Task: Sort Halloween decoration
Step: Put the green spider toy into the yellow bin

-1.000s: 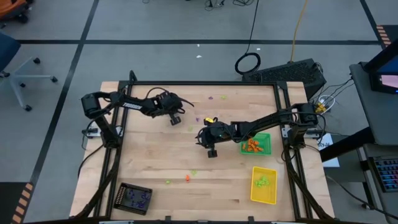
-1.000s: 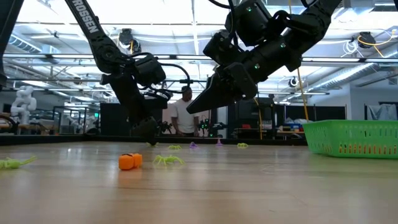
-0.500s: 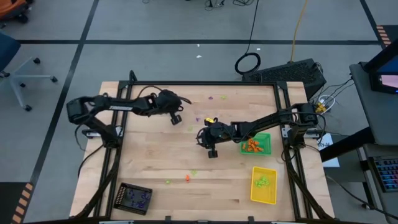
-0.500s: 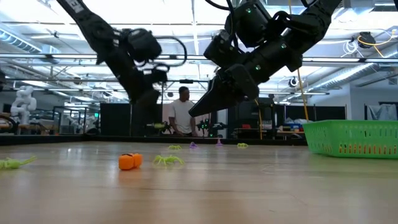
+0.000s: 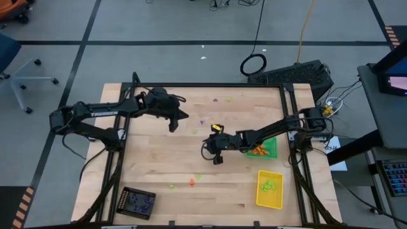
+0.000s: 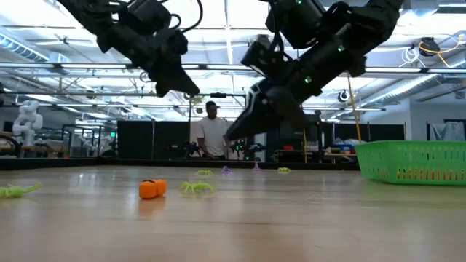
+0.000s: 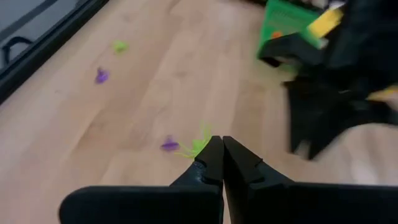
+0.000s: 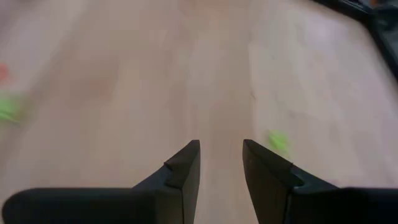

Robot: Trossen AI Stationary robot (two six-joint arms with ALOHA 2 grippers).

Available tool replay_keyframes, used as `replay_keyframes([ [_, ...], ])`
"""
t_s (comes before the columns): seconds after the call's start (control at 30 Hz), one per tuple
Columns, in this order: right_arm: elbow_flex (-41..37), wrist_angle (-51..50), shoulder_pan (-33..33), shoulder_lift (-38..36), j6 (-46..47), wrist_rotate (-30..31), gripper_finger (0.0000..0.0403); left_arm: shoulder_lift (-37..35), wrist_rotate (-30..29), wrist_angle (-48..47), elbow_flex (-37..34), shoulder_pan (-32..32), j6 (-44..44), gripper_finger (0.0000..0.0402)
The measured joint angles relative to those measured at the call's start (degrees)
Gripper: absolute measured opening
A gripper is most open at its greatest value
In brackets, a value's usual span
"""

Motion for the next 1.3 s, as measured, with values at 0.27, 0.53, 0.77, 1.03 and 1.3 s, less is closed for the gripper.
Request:
replay_keyframes([
  [0.27,0.0,-6.03,5.37,-1.68,1.15,14.14,0.0107,-3.59,5.9,1.13,0.02,-1.86,-2.92,0.0],
  [0.53,0.0,-2.05,10.62,-5.64,0.32,22.56,0.0109,-3.77,8.89,4.45,-1.1,-6.96,-5.44,0.0],
  [0.77,0.81,2.65,9.79,-5.79,-0.75,22.95,0.0176,-3.77,5.1,8.39,-1.4,-13.68,-6.37,0.0],
  [1.03,2.89,7.2,6.87,-5.77,-4.42,22.6,0.0268,-3.74,-0.27,9.95,-1.42,-18.45,-7.35,0.0],
  [1.3,2.88,11.48,5.45,-5.77,-10.71,14.22,0.0249,-3.74,-3.44,9.98,-1.42,-19.8,-7.37,0.0],
])
